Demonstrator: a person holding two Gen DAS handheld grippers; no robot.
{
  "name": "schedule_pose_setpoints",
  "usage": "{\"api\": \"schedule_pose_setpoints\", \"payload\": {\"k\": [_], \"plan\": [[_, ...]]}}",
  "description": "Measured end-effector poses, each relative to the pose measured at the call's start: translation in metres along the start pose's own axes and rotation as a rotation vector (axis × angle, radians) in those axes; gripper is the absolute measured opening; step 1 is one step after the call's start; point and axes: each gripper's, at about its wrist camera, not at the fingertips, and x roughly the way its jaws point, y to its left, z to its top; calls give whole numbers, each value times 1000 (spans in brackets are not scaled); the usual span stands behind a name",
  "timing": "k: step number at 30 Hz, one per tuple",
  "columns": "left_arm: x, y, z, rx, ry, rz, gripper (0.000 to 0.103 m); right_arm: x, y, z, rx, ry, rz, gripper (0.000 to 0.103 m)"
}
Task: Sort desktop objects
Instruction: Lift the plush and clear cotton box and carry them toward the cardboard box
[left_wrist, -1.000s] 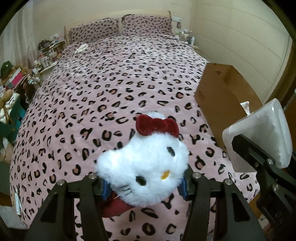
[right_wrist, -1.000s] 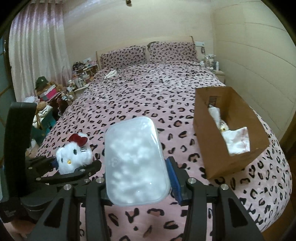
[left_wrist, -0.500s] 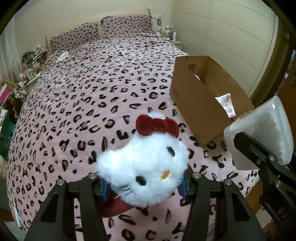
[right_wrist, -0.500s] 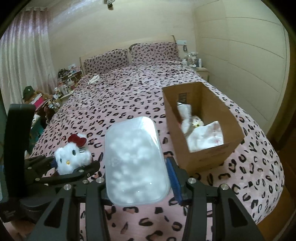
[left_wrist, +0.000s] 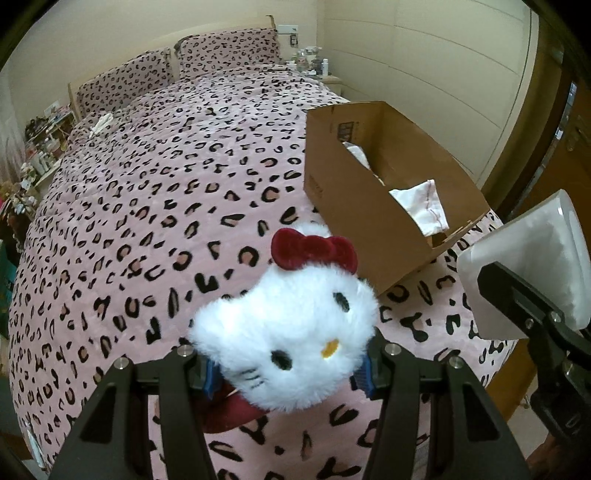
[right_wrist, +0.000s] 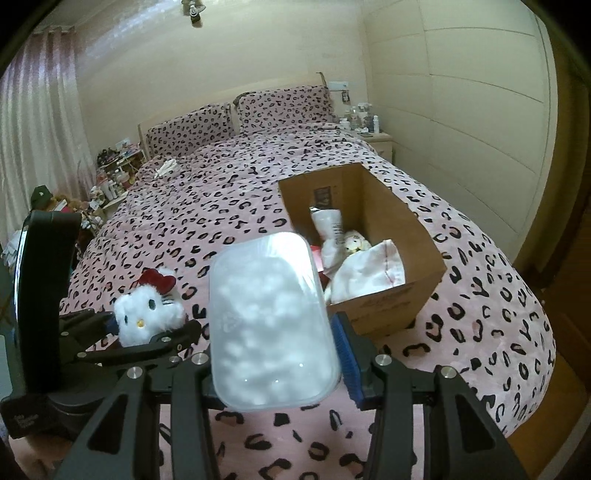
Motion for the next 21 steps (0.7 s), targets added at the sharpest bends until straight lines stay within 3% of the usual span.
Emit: {"api": "schedule_pose_setpoints", "payload": {"k": [21], "plan": [[22, -43, 29, 78, 8, -66, 56, -2, -34, 10, 28, -20, -59, 46]]}}
